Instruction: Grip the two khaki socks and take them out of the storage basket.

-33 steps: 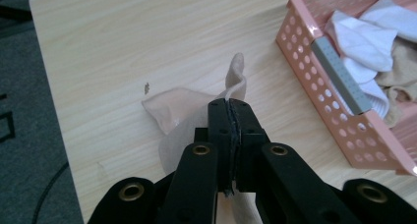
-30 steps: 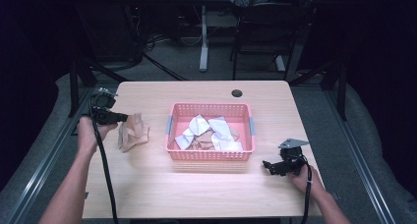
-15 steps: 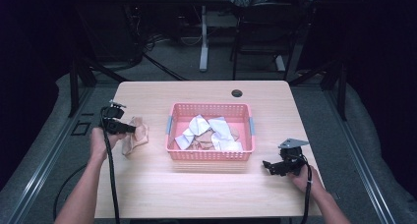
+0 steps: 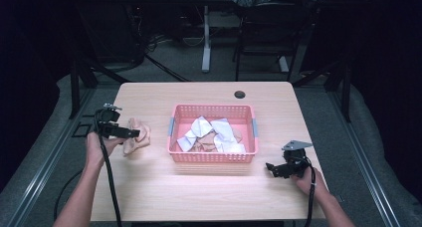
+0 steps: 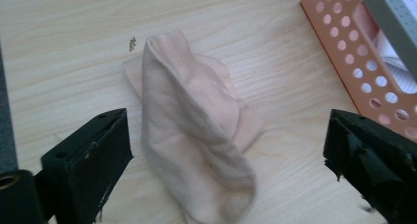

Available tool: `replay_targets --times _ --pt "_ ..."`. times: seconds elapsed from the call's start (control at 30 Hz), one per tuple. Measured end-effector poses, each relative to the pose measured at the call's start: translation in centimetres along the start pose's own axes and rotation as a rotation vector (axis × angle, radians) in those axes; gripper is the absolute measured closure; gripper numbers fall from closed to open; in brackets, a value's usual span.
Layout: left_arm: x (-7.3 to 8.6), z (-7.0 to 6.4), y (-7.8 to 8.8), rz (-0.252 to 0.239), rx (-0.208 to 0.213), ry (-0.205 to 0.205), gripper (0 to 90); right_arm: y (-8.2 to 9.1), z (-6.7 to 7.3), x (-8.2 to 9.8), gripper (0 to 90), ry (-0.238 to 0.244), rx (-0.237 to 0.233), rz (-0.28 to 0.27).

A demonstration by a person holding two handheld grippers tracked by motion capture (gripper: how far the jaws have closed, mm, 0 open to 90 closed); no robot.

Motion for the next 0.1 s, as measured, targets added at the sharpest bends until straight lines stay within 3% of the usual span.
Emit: replay_targets --times 0.1 --pt "0.03 -0.21 0.60 -0.008 -0.007 -0.017 0.0 0.00 0.00 0.00 0.0 0.000 0.000 0.000"
Point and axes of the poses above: each handheld gripper's, and its own axes: y roughly backward along the jaws, x roughly out of its underside, z roughly to its left, the point moved 5 cm from there along -y, roughly forward along the jaws, and after that the axes turned 8 degrees about z, right-handed, at the moved point
